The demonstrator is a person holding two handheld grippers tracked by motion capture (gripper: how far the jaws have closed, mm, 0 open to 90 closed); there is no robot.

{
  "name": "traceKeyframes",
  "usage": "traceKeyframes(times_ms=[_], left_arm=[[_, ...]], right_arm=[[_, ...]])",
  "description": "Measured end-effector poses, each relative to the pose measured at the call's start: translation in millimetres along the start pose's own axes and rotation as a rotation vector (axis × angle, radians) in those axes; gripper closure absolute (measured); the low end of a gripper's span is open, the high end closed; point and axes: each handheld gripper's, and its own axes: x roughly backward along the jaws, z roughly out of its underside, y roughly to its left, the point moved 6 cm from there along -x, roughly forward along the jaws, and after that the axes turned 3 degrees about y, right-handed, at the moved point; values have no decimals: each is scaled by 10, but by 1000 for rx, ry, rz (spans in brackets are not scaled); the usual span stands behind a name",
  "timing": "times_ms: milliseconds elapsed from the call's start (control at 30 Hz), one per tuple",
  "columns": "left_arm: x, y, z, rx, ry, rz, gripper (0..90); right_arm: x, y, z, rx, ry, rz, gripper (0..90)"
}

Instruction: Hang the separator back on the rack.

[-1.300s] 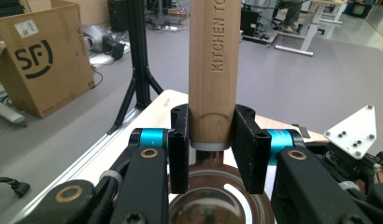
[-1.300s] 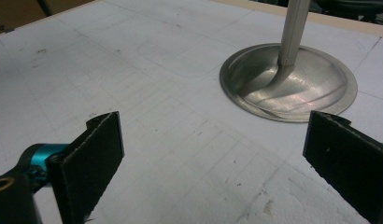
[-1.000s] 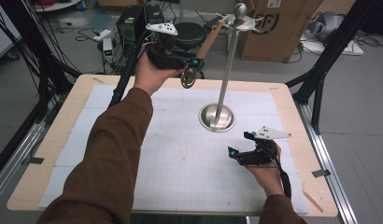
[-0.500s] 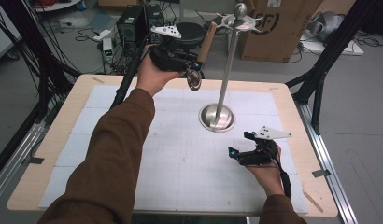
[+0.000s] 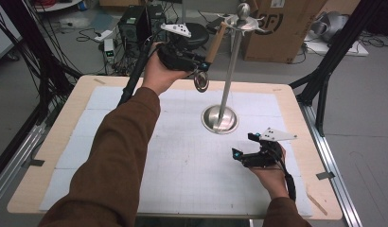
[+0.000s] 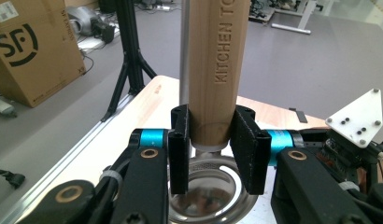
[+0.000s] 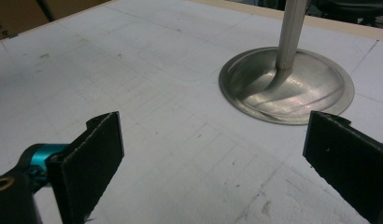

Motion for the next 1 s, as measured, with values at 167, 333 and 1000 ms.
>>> traceKeyframes(times_ms=[167,333,1000], left_arm=[[-38,-7,11,6,6,7,691],[-38,3,10,10,9,11,689],[58,33,40,29,32,-8,570]], right_arm=[[11,4,-2,-1,-2,-2,40],[12,-1,-4,1,-5,0,40],[13,8,1,2,0,-1,40]])
